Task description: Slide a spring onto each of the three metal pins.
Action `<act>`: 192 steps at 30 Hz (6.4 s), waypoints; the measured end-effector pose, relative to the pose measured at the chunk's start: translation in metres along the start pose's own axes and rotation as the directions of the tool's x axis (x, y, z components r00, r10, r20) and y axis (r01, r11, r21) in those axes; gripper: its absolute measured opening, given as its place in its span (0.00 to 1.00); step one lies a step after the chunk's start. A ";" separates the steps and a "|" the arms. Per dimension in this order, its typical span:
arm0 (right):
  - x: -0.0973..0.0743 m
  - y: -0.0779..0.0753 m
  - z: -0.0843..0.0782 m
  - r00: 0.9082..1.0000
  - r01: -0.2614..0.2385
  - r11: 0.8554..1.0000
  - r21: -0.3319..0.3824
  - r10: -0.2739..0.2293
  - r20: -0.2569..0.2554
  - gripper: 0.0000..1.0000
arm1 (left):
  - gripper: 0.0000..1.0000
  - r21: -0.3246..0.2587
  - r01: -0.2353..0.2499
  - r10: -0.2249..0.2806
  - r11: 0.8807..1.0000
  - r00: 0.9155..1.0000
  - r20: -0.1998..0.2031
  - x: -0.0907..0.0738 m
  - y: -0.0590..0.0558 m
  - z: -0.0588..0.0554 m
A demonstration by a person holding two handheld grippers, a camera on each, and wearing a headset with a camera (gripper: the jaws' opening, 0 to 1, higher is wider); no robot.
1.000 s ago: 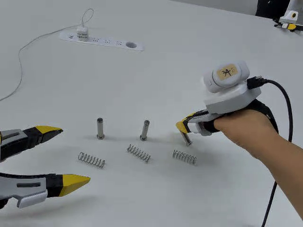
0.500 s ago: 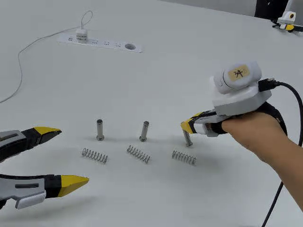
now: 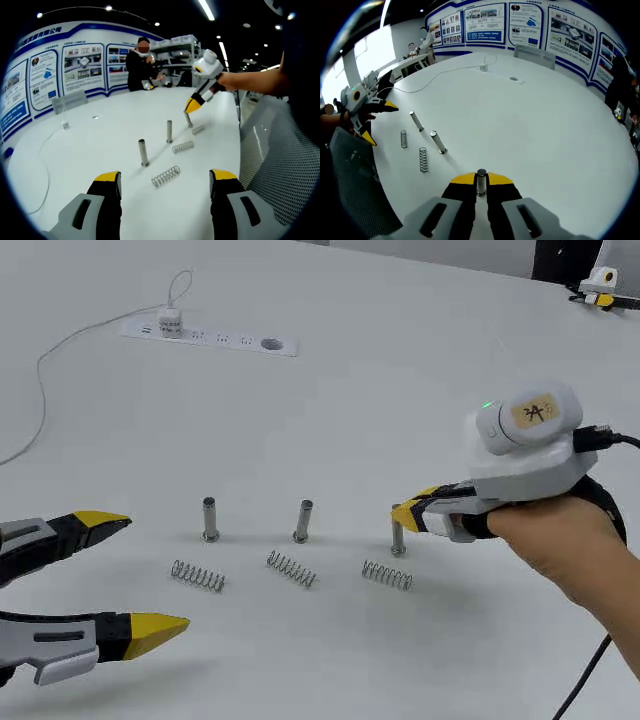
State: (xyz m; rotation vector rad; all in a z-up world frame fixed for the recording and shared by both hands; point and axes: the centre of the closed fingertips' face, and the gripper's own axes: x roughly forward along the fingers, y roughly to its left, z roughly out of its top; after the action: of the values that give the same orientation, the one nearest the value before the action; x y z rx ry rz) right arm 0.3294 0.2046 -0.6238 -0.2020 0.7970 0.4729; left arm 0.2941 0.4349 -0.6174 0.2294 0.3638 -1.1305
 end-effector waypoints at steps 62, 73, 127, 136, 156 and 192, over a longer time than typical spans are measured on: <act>-0.002 0.007 -0.004 0.998 -0.031 0.997 -0.073 0.035 0.050 0.09 | 0.72 0.005 -0.003 0.003 1.000 1.000 -0.010 -0.001 -0.004 0.000; -0.003 0.005 -0.002 0.997 -0.024 0.996 -0.091 0.030 0.065 0.12 | 0.72 0.009 0.000 0.000 1.000 1.000 -0.010 -0.001 -0.006 0.000; 0.030 0.058 -0.039 0.925 -0.312 0.835 -0.452 0.159 -0.345 0.14 | 0.72 -0.005 0.001 -0.001 1.000 1.000 -0.019 0.000 -0.008 -0.006; 0.035 0.058 -0.045 0.905 -0.346 0.810 -0.474 0.153 -0.398 0.13 | 0.72 -0.011 -0.001 0.001 1.000 1.000 -0.019 -0.001 -0.007 -0.007; 0.017 0.056 -0.027 0.940 -0.290 0.848 -0.443 0.165 -0.299 0.12 | 0.71 -0.001 0.005 -0.005 1.000 1.000 -0.018 0.000 -0.008 -0.004; -0.031 0.047 0.010 0.983 -0.184 0.944 -0.274 0.174 -0.060 0.12 | 0.71 0.001 0.008 -0.007 1.000 1.000 -0.015 0.001 -0.009 -0.004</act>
State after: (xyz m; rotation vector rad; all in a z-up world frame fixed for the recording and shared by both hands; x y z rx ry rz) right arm 0.2940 0.2393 -0.5946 -0.4021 0.7853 0.7570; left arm 0.2860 0.4315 -0.6213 0.2377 0.3777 -1.1369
